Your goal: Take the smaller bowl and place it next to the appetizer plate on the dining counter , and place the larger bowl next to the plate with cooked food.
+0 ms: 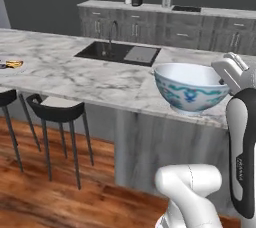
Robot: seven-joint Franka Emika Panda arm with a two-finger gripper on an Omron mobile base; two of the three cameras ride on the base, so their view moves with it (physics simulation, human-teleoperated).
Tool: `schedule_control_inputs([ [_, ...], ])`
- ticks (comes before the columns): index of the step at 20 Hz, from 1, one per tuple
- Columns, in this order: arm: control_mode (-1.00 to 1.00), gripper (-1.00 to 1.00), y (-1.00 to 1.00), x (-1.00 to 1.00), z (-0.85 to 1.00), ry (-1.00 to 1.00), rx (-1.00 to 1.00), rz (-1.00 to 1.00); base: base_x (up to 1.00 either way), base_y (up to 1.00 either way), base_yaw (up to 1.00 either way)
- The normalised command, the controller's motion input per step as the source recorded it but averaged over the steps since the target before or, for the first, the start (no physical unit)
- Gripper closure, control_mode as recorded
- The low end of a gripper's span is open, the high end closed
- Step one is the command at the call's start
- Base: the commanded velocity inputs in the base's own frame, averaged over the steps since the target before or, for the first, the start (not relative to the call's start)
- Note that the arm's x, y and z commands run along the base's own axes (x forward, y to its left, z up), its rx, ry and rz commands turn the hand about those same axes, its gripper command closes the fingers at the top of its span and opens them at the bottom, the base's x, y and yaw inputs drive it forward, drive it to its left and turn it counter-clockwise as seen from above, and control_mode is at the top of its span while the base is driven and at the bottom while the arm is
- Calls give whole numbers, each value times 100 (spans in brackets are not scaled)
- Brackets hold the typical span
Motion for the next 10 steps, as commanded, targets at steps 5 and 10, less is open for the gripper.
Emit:
schedule_control_inputs([
  [5, 100, 100, 0, 0, 0, 0, 0, 0, 81, 100, -18],
  [10, 100, 100, 0, 0, 0, 0, 0, 0, 84, 100, -20],
])
